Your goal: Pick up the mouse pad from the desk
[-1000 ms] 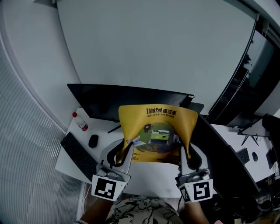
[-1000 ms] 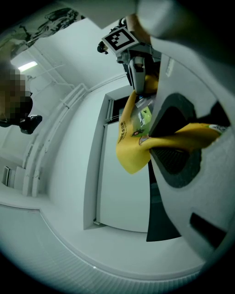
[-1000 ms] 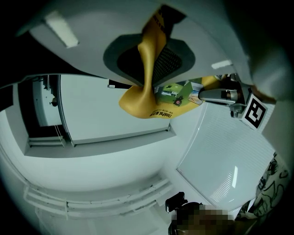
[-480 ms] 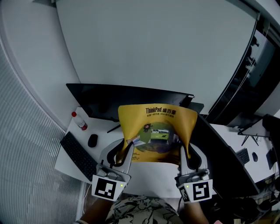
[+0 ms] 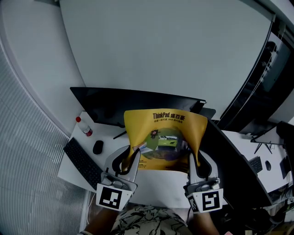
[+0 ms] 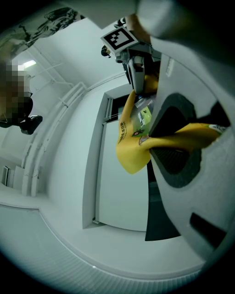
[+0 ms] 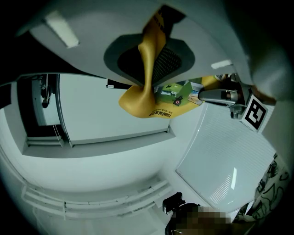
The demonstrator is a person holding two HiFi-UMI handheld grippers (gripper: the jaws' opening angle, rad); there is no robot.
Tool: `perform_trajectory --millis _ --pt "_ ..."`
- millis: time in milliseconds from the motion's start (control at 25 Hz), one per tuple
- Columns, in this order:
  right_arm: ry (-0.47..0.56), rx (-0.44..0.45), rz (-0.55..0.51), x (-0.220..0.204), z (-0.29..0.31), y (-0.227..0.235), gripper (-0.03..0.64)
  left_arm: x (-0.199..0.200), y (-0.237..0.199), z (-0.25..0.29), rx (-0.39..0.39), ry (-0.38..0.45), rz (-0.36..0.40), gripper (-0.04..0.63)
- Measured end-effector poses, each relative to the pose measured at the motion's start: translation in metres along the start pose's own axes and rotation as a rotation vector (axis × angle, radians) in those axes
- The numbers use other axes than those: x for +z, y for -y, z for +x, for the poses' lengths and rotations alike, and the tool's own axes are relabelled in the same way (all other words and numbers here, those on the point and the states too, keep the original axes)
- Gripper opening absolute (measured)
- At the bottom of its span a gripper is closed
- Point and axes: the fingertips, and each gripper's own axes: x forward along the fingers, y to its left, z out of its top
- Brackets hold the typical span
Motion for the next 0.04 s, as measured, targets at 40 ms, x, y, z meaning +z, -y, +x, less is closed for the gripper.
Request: perform_trajectory --millis 40 --pt "0.0 -0.001 -0.001 0.0007 -0.0001 0.0005 0.061 0.0008 0.0003 0.0003 0.0 0.0 0.001 0.087"
